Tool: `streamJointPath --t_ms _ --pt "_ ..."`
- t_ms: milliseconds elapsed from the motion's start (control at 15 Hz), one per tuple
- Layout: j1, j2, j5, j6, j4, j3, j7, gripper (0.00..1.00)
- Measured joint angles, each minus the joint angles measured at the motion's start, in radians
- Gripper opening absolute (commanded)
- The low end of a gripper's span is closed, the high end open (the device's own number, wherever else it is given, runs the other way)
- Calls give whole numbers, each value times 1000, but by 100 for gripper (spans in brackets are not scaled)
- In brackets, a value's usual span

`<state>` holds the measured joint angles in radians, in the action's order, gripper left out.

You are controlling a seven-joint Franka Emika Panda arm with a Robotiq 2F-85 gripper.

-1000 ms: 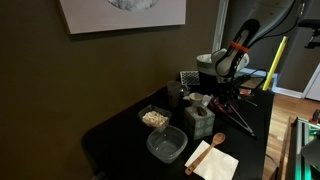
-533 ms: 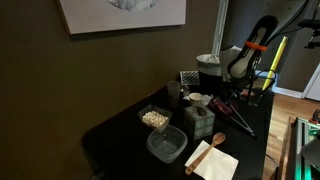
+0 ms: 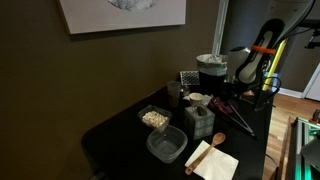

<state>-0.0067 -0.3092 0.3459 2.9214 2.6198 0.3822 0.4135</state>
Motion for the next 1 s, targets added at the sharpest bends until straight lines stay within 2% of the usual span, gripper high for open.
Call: streamJointPath --t_ms 200,467,1000 --pt "26 -11 -10 82 19 42 -1 100" --pt "43 -35 -94 165 36 41 -33 100" --pt "32 -81 -281 199 37 -52 -146 100"
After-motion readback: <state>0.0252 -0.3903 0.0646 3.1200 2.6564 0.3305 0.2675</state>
